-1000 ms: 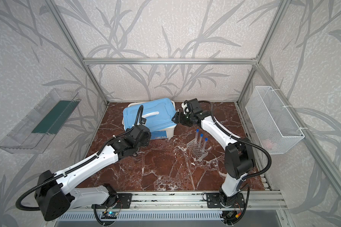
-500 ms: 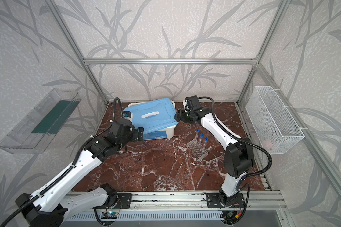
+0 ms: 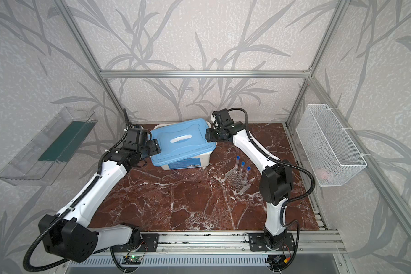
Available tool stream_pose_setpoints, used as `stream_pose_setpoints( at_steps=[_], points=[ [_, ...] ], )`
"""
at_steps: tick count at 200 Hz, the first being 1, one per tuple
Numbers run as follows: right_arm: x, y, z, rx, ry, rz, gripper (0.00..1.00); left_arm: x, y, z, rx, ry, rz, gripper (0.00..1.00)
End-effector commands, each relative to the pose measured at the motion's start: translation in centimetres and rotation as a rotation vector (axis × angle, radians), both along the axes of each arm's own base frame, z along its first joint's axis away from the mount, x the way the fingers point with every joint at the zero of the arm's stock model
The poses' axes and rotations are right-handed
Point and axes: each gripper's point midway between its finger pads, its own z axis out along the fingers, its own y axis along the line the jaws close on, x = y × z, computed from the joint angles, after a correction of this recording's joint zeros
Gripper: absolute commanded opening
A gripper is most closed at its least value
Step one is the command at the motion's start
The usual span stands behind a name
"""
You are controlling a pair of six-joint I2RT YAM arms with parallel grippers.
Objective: Organize the chemistry lab equipment
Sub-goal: 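Align the lid edges over the bin rim with both grippers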
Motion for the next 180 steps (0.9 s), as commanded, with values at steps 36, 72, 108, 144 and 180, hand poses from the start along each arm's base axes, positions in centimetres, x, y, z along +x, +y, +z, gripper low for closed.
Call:
stream_pose_setpoints(
  at_steps=[36, 72, 108, 144, 180],
  points=[
    [-1.5, -0.8, -1.7, -0.081, 0.043, 0.02, 0.49, 2.9, 2.0, -3.2, -0.03, 0.018, 0.042, 0.66],
    [-2.5, -1.3, -2.2, -0.097, 0.06, 0.009, 0.43, 4.3, 1.8, -4.2, -0.05, 0.043, 0.03, 0.6],
    [-3.7, -1.1, -2.2, -0.099, 0.06, 0.015, 0.41, 5.9, 2.4, -5.5, -0.032, 0.086, 0.043, 0.52],
    [-4.9, -1.4, -2.9, -0.102, 0.083, 0.01, 0.39, 7.2, 2.5, -5.9, -0.043, 0.085, 0.054, 0.47],
    [-5.9, -1.5, -2.6, -0.096, 0.081, 0.011, 0.39, 8.4, 2.3, -5.9, -0.042, 0.089, 0.041, 0.46]
  ],
)
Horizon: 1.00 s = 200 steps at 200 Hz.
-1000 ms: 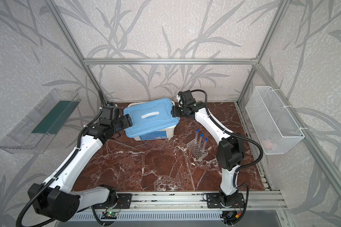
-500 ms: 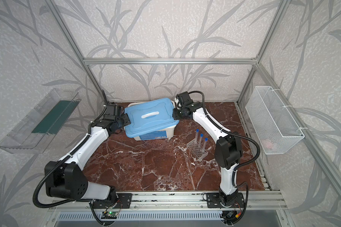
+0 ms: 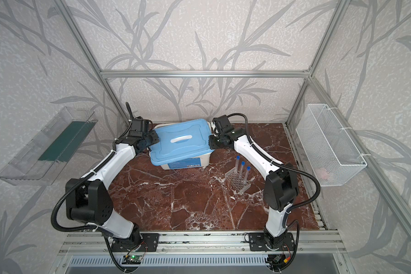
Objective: Organize the chemistry lab equipment
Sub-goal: 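Align the lid edges over the bin rim with both grippers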
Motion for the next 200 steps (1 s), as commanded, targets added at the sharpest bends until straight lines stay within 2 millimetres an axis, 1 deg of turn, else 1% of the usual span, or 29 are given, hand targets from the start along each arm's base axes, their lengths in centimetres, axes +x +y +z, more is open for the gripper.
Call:
stream_pose_setpoints(
  at_steps=[1, 36, 55, 67, 98, 114, 129, 146, 159, 179, 200],
  points=[
    [-1.9, -0.8, -1.0, -0.04, 0.052, -0.004, 0.39, -0.4, 0.2, -2.6, 0.01, 0.103, -0.007, 0.46],
    [-2.0, -0.3, -1.1, -0.009, 0.06, 0.002, 0.38, 0.9, 0.1, -2.8, 0.025, 0.117, -0.015, 0.46],
    [-1.8, 0.1, -1.5, -0.001, 0.063, 0.002, 0.38, 1.9, 0.0, -2.4, 0.033, 0.118, -0.024, 0.46],
    [-1.5, 0.1, -1.4, 0.001, 0.058, -0.003, 0.38, 2.4, 0.3, -2.5, 0.047, 0.128, -0.016, 0.46],
    [-0.9, 0.6, -1.0, 0.007, 0.057, 0.001, 0.38, 2.6, 2.0, -3.3, 0.082, 0.17, 0.044, 0.45],
    [-0.8, 1.0, -1.3, 0.011, 0.073, 0.006, 0.38, 2.6, 2.8, -4.0, 0.075, 0.168, 0.06, 0.45],
    [-0.9, 1.1, -1.8, 0.007, 0.085, 0.007, 0.38, 3.2, 3.5, -4.6, 0.045, 0.173, 0.063, 0.45],
    [-1.1, 1.0, -2.4, 0.003, 0.096, 0.0, 0.38, 4.0, 3.3, -4.4, 0.028, 0.166, 0.045, 0.48],
    [-1.1, 0.9, -2.7, 0.002, 0.099, -0.005, 0.38, 4.7, 2.5, -4.5, 0.001, 0.154, 0.013, 0.52],
    [-1.0, 0.9, -3.0, -0.007, 0.101, -0.008, 0.38, 5.9, 1.5, -4.8, -0.042, 0.14, -0.032, 0.53],
    [-0.7, 0.4, -3.4, -0.034, 0.103, -0.019, 0.38, 6.3, 0.6, -5.3, -0.085, 0.153, -0.056, 0.52]
  ],
)
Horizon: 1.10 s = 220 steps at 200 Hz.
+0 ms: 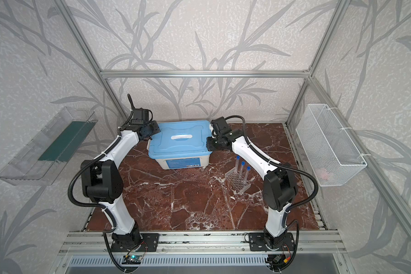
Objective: Organize the chemistry lab equipment
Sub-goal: 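Align the lid edges over the bin rim with both grippers, then press the lid down onto the bin with both grippers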
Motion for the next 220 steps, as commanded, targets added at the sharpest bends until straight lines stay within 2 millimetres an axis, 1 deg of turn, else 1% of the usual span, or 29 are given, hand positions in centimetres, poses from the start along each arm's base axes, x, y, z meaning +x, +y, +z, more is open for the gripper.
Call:
stream_pose_setpoints(
  at_steps=[1, 13, 30, 42, 51, 56, 71, 84, 93, 107, 129, 136, 155, 166, 177, 220],
  points=[
    [-0.4, -0.7, -2.5, -0.069, 0.061, -0.009, 0.38, -1.2, -0.6, -4.6, -0.036, 0.156, -0.039, 0.52],
    [0.0, -0.9, -2.6, -0.07, 0.062, -0.015, 0.38, -1.2, -0.7, -5.0, -0.043, 0.163, -0.037, 0.52],
    [0.1, -1.0, -3.1, -0.084, 0.071, -0.015, 0.38, -1.7, -0.5, -5.9, -0.04, 0.188, -0.029, 0.52],
    [-0.1, -1.2, -3.4, -0.097, 0.079, -0.014, 0.38, -2.3, -0.5, -5.7, -0.041, 0.197, -0.031, 0.53],
    [-0.2, -1.5, -3.6, -0.109, 0.082, -0.016, 0.38, -2.5, -0.6, -4.8, -0.041, 0.175, -0.038, 0.56],
    [-0.2, -1.6, -3.7, -0.112, 0.084, -0.018, 0.38, -2.7, -0.3, -4.0, -0.04, 0.158, -0.026, 0.58],
    [-0.2, -1.9, -3.6, -0.107, 0.078, -0.022, 0.38, -3.2, 0.4, -1.5, -0.047, 0.084, 0.014, 0.69],
    [-0.2, -1.9, -3.5, -0.1, 0.076, -0.022, 0.38, -3.5, 0.7, 0.7, -0.106, 0.029, 0.013, 0.81],
    [-0.2, -1.9, -3.5, -0.097, 0.076, -0.021, 0.38, -4.0, 1.0, 1.6, -0.142, 0.009, 0.009, 0.86],
    [-0.3, -1.8, -3.7, -0.09, 0.08, -0.016, 0.38, -4.7, 1.0, 2.2, -0.183, 0.0, -0.006, 0.93],
    [-0.4, -1.7, -3.9, -0.081, 0.087, -0.014, 0.38, -5.6, 0.0, 1.6, -0.28, -0.013, -0.064, 0.99],
    [-0.4, -1.6, -4.0, -0.079, 0.09, -0.013, 0.38, -5.8, -0.2, 1.2, -0.309, -0.024, -0.071, 0.99],
    [-0.4, -1.6, -3.9, -0.072, 0.088, -0.011, 0.38, -6.1, -0.9, -0.6, -0.396, -0.022, -0.1, 0.99],
    [-0.4, -1.6, -3.8, -0.07, 0.085, -0.01, 0.38, -6.2, -1.7, -1.5, -0.452, -0.021, -0.131, 0.99],
    [-0.5, -1.6, -3.7, -0.07, 0.083, -0.007, 0.38, -6.2, -2.3, -1.6, -0.483, -0.037, -0.145, 0.99],
    [-0.9, -1.0, -4.4, -0.033, 0.106, 0.002, 0.38, -7.7, -3.2, -1.4, -0.476, -0.033, -0.169, 0.99]
  ],
)
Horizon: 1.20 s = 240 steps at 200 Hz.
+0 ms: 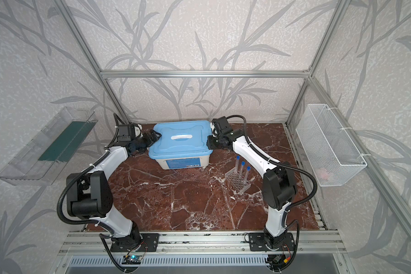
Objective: Organize the chemistry lab equipment
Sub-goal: 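Press the lid down onto the bin with both grippers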
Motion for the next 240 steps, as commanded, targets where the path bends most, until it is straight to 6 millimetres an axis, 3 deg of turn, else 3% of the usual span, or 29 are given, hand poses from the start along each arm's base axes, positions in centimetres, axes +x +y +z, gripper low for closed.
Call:
stream_pose_setpoints(
  at_steps=[1, 86, 103, 121, 141, 155, 180, 195, 216, 240],
  points=[
    [-2.1, -1.0, -4.2, -0.065, 0.131, 0.009, 0.38, -1.0, -1.4, 1.1, -0.028, -0.025, -0.051, 0.99],
    [-2.4, -0.9, -5.3, -0.069, 0.153, 0.011, 0.37, -4.0, -2.7, -1.1, 0.46, 0.178, -0.126, 0.76],
    [-2.4, -0.9, -5.2, -0.069, 0.153, 0.011, 0.37, -4.4, -2.9, -1.5, 0.491, 0.207, -0.14, 0.7],
    [-2.5, -0.8, -5.2, -0.068, 0.152, 0.014, 0.37, -4.7, -2.8, -1.9, 0.532, 0.23, -0.129, 0.57],
    [-2.3, -0.7, -4.9, -0.062, 0.149, 0.014, 0.37, -5.0, -3.3, -2.3, 0.539, 0.241, -0.144, 0.52],
    [-2.2, -0.6, -4.5, -0.057, 0.138, 0.018, 0.37, -5.1, -3.3, -2.3, 0.575, 0.243, -0.141, 0.51],
    [-1.6, -0.4, -1.7, -0.018, 0.078, 0.03, 0.38, -5.1, -2.8, -2.3, 0.572, 0.253, -0.097, 0.47],
    [-1.1, -0.8, 0.3, 0.017, 0.037, 0.021, 0.45, -4.9, -2.9, -1.9, 0.562, 0.241, -0.091, 0.47],
    [-0.2, -1.6, 3.5, 0.116, -0.031, 0.003, 0.74, -4.7, -3.0, -1.5, 0.548, 0.223, -0.082, 0.48],
    [0.7, -2.7, 5.1, 0.168, -0.059, 0.001, 0.96, -4.6, -2.7, -1.5, 0.548, 0.223, -0.066, 0.49]
  ],
)
